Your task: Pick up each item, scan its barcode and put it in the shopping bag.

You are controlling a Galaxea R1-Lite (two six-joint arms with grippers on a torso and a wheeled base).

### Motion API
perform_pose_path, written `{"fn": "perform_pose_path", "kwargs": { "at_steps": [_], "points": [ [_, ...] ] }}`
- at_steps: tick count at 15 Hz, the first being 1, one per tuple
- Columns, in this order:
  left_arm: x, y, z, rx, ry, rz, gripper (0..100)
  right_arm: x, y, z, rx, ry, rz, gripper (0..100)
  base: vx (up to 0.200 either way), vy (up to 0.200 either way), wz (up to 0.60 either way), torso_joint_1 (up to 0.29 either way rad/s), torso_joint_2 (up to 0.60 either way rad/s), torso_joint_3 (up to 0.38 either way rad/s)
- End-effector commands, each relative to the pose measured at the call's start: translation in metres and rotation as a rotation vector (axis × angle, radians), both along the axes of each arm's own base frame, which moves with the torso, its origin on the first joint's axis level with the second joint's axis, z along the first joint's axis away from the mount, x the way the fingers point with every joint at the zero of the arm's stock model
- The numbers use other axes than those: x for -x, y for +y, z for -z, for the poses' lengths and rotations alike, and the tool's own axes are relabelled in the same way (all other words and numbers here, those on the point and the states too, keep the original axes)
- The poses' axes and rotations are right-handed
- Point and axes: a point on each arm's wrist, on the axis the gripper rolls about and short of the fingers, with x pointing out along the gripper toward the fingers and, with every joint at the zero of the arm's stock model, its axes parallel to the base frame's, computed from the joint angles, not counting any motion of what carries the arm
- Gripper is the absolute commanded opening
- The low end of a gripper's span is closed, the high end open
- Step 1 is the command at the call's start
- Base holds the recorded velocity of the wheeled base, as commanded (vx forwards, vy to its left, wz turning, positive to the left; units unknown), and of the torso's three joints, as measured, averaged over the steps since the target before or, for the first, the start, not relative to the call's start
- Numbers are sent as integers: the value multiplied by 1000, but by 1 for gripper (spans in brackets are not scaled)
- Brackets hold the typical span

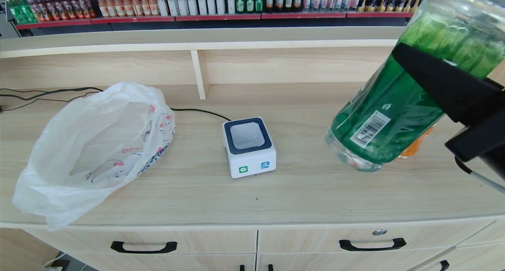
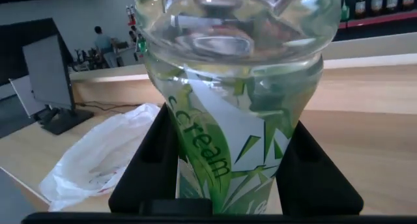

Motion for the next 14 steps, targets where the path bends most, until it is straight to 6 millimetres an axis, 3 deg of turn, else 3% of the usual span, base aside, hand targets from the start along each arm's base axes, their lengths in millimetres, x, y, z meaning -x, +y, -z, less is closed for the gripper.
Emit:
{"fn": "perform_pose_path", "kwargs": {
  "at_steps": [1,4,14],
  "points": [
    [0,0,0,0,1,0,100,13,-3,-14,-75,-18,-67,0,0,0,0,0,0,0],
    [0,0,0,0,1,0,100,20,2,-11,-133,33,-171,0,0,0,0,0,0,0],
    [0,0,0,0,-1,-2,100,14,18,-1,-196,126,-307,0,0,0,0,0,0,0]
  ]
}}
